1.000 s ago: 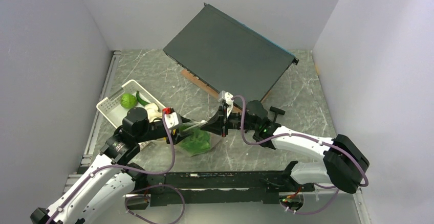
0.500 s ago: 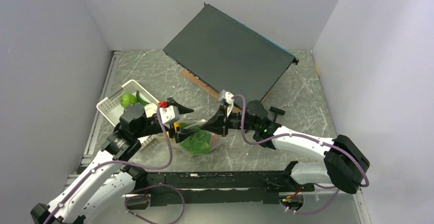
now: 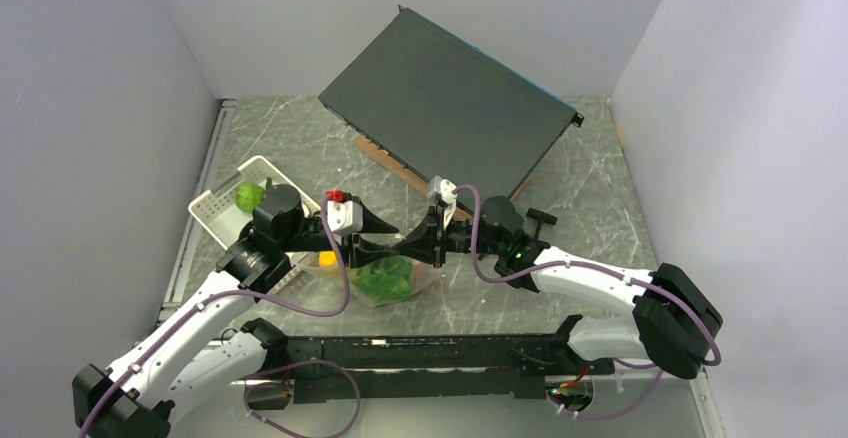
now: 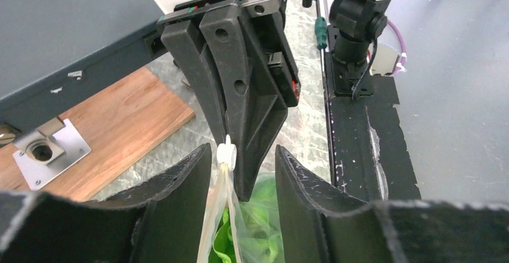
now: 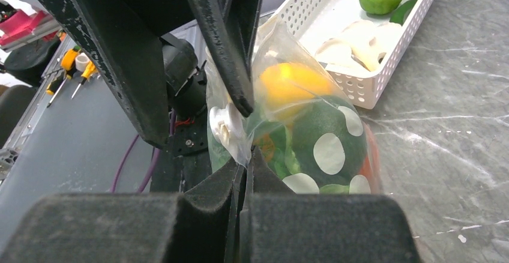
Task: Place the food in the zip-top bag and seal the zipper
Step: Zip the zipper food storage bag at the center of the board.
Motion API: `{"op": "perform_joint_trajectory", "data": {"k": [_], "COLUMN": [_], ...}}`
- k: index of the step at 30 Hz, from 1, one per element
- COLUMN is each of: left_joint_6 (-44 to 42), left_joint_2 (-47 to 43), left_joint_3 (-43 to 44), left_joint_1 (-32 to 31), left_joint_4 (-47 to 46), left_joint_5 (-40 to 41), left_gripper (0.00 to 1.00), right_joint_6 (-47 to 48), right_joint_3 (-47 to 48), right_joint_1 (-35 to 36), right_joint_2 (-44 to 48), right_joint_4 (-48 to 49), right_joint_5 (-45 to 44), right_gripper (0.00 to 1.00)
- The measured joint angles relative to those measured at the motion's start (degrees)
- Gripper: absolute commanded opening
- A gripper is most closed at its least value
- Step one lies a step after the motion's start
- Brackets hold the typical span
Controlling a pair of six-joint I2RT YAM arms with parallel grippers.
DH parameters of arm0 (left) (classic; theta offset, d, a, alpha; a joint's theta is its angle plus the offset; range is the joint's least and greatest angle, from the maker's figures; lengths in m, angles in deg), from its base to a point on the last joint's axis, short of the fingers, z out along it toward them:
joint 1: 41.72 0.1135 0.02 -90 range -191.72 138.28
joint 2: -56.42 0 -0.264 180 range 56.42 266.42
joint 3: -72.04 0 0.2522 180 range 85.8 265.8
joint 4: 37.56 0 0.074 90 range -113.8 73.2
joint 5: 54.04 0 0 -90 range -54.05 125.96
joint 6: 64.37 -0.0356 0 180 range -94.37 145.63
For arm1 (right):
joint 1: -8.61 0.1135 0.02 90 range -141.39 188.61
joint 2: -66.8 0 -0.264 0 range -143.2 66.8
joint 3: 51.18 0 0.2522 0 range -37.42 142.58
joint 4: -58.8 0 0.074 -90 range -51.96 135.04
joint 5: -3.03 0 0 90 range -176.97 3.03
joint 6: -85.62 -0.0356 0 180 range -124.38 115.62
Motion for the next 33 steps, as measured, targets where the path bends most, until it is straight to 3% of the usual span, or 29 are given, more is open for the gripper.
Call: {"op": "perform_joint_trajectory", "data": {"k": [10,16,19,23,26,30,33], "left_joint_6": [0.2,-0.3,-1.4,-2.7,-2.9,-3.0,-3.0], "left_joint_2": [1.9,4.0,4.7,4.1,2.7,0.8,0.6], "left_joint_3": [0.2,1.5,2.7,3.0,3.0,3.0,3.0], "left_joint_1": [0.0,0.0,0.1,0.1,0.1,0.1,0.3], "left_joint_4": [-1.5,-0.4,1.5,3.2,3.7,4.1,4.9], "left_joint_5": [-2.3,-2.4,-2.4,-2.2,-1.6,-1.4,-1.3], "left_gripper": [0.4,0.1,0.0,0.0,0.0,0.0,0.0], "right_joint_6": [0.1,0.2,0.3,0.9,1.9,3.0,3.7], "right_joint_3": [0.0,0.0,0.0,0.7,2.3,4.5,5.3], "right_joint_1": [0.0,0.0,0.0,0.4,1.1,1.8,2.2], "right_joint_2": [0.0,0.0,0.0,0.0,-0.1,-0.7,-1.3], "right_joint_4": [0.0,0.0,0.0,-1.7,-3.4,-4.7,-6.2], "right_joint_5": [0.5,1.1,1.2,1.2,1.1,1.3,1.4], "right_gripper": [0.0,0.0,0.0,0.22,0.27,0.28,0.15]}}
